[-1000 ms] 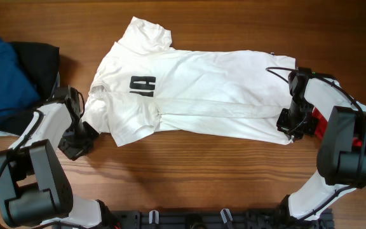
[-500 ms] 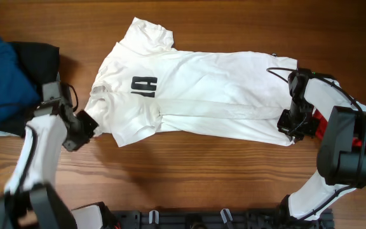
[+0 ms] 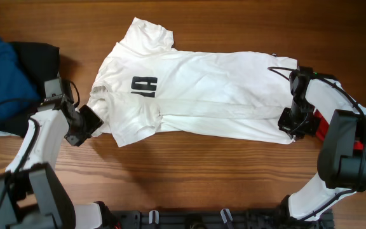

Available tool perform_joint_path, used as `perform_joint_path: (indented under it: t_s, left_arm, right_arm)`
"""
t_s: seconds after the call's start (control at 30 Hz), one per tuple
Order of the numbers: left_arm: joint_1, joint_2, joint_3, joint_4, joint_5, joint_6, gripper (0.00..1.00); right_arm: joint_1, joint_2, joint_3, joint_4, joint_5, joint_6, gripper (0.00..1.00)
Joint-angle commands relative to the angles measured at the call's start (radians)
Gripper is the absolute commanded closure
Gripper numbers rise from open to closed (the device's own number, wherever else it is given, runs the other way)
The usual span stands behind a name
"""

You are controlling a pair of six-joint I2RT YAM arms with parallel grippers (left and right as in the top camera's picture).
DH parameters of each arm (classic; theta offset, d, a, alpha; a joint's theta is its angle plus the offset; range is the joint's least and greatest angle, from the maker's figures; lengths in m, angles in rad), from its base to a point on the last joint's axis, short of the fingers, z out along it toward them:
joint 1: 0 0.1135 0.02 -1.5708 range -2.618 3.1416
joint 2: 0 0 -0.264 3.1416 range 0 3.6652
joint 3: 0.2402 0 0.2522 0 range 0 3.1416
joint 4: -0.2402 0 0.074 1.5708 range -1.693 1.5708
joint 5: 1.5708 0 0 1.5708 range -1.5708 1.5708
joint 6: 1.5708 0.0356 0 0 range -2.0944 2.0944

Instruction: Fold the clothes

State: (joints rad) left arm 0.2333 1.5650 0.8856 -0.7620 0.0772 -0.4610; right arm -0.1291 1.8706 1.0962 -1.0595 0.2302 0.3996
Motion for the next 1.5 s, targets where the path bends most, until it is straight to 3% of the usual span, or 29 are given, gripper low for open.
perform_joint_path:
  t_s: [0.0, 0.03, 0.07, 0.17, 0.33, 0.5, 0.6, 0.73, 0.77, 0.83, 0.87, 0.97, 1.07, 1.17, 1.47]
  left_arm:
    - [0.005, 0.064, -0.002, 0.016, 0.008, 0.013, 0.57]
    - [0.005, 0.074, -0.002, 0.019, 0.003, 0.013, 0.72]
    - [0.005, 0.08, -0.002, 0.02, -0.005, 0.014, 0.96]
    - [0.006, 0.082, -0.002, -0.005, -0.106, 0.035, 0.96]
    - [0.045, 0.078, -0.001, -0.084, -0.43, -0.134, 0.96]
    - [0.058, 0.074, -0.001, -0.092, -0.513, -0.177, 0.96]
    - [0.047, 0.066, -0.001, -0.095, -0.476, -0.175, 0.96]
    - [0.01, 0.013, 0.018, -0.157, -0.444, -0.172, 0.88]
    - [0.002, -0.016, 0.03, -0.179, -0.44, -0.173, 0.8]
    - [-0.002, -0.077, 0.051, -0.218, -0.428, -0.173, 0.43]
    - [-0.002, -0.113, 0.057, -0.225, -0.417, -0.172, 0.34]
    - [-0.002, -0.209, 0.057, -0.229, -0.392, -0.172, 0.34]
    - [-0.003, -0.251, 0.057, -0.201, -0.217, -0.124, 0.42]
    - [-0.003, -0.227, 0.044, -0.15, -0.1, -0.066, 0.44]
    - [-0.045, -0.08, 0.0, -0.076, 0.039, 0.013, 0.42]
  right_arm:
    - [-0.003, -0.025, -0.012, 0.009, 0.013, -0.007, 0.96]
    - [-0.003, -0.026, -0.012, 0.009, 0.012, -0.007, 0.96]
    - [-0.003, -0.025, -0.012, 0.009, 0.013, -0.008, 0.96]
    - [-0.003, -0.026, -0.012, 0.008, 0.013, -0.007, 0.96]
    - [-0.003, -0.026, -0.012, -0.005, 0.062, -0.003, 0.96]
    - [-0.004, -0.025, -0.012, -0.02, 0.066, -0.003, 0.96]
    - [-0.004, -0.026, -0.012, -0.019, 0.061, -0.004, 0.96]
    - [-0.004, -0.026, -0.012, -0.019, 0.061, -0.004, 0.96]
    - [-0.004, -0.026, -0.012, -0.019, 0.061, -0.004, 0.96]
    - [-0.004, -0.025, -0.012, -0.019, 0.061, -0.003, 0.96]
    - [-0.004, -0.026, -0.012, -0.018, 0.061, -0.004, 0.96]
    - [-0.004, -0.026, -0.012, -0.017, 0.061, -0.003, 0.96]
    - [-0.004, -0.026, -0.012, -0.014, 0.058, -0.004, 0.96]
    - [-0.004, -0.026, -0.012, -0.013, 0.058, -0.003, 0.96]
    - [-0.004, -0.025, -0.012, -0.01, 0.05, -0.005, 0.96]
